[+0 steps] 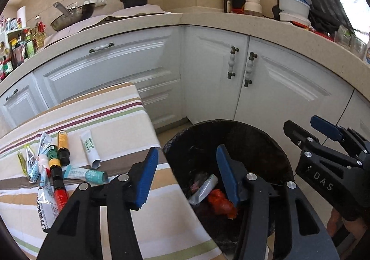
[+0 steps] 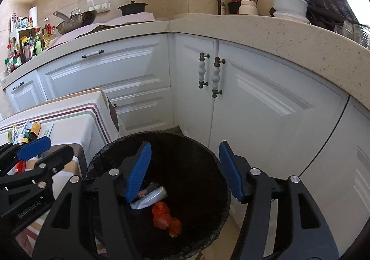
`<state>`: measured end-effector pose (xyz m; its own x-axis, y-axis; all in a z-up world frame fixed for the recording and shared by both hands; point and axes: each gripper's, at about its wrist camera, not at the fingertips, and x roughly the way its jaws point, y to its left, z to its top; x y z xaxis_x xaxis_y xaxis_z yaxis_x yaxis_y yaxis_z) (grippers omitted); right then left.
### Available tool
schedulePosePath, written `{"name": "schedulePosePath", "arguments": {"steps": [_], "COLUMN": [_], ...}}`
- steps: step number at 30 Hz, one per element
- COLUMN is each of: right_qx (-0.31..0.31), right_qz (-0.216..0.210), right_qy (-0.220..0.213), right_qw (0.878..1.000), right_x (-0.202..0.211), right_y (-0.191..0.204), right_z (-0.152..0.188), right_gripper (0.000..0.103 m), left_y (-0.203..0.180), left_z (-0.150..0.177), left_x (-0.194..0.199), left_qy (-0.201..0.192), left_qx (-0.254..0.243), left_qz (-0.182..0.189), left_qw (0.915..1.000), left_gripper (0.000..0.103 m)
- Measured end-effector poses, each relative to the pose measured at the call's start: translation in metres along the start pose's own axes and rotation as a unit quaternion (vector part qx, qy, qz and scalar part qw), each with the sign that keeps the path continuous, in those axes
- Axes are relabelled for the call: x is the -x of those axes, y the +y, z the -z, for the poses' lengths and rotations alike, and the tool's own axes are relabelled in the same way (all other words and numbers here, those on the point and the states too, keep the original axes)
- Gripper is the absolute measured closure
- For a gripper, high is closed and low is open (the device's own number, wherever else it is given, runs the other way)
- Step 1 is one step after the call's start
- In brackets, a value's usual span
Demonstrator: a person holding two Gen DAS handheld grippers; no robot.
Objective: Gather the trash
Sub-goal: 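Drop the orange wrapper and white tube into the black bin with both grippers, then grasp the red bottle with the right gripper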
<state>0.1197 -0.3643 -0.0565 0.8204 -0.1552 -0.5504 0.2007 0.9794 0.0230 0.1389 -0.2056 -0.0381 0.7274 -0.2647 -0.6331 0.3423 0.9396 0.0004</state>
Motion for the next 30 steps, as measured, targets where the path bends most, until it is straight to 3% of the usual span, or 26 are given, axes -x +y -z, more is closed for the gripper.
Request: {"name": "schedulePosePath", "arguments": {"steps": [7,16,30], "right_qx": [0.002,0.032,0.104], "right_qz": [-0.015,-0.077,-0.169], "right_qy": [-0.001,0.004,0.022], "right_qw": [1.000,0.996,0.980], "right_x": [0.011,0.026,0.042], "right_y": [0.014,0.074,0.176], "right_z": [-0.001,0.003,0.017], "right_gripper": [0.043,0.043,0.043], "left_y": [0.017,0.072,0.169], "left_z": [0.008,0.032,0.075], "left_x": [0.020,0.051,0.094], "left_qy": [-0.006,-0.002,0.006], "left_qx": [0.005,0.040,0.115], "left_qz": [-0.017,-0.071,-0.167], "left_qw": [0.9998,0.9967,0.9793], "left_gripper": [0.051,0.051,0.050]}}
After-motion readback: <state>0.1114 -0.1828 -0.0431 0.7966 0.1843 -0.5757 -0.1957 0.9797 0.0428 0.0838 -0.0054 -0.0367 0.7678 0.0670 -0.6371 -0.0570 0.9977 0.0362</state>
